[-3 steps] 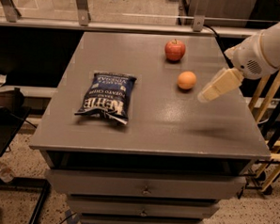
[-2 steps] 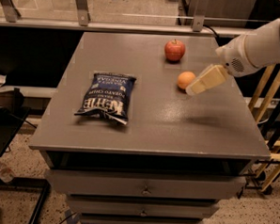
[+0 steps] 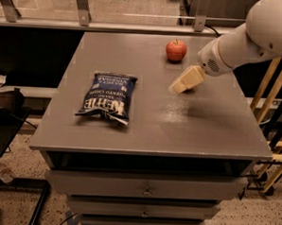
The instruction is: Move orange near apple
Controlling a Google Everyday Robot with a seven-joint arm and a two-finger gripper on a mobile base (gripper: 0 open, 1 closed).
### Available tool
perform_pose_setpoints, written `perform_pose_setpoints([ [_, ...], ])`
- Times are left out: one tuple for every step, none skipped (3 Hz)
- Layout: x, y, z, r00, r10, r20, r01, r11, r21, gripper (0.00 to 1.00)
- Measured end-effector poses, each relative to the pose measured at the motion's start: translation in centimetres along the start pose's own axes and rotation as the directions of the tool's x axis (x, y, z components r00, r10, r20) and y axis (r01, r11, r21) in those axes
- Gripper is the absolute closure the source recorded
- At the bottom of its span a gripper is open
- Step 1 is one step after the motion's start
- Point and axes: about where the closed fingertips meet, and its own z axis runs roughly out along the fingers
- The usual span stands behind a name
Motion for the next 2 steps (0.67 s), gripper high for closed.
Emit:
perform_pose_setpoints([
  [-0.1, 0.4, 1.8, 0.999, 0.006, -0.037, -0.007, 0.9996, -0.028, 0.0],
  [0.2, 0.6, 3.0, 0.998, 0.02, -0.058, -0.023, 0.9986, -0.048, 0.0],
])
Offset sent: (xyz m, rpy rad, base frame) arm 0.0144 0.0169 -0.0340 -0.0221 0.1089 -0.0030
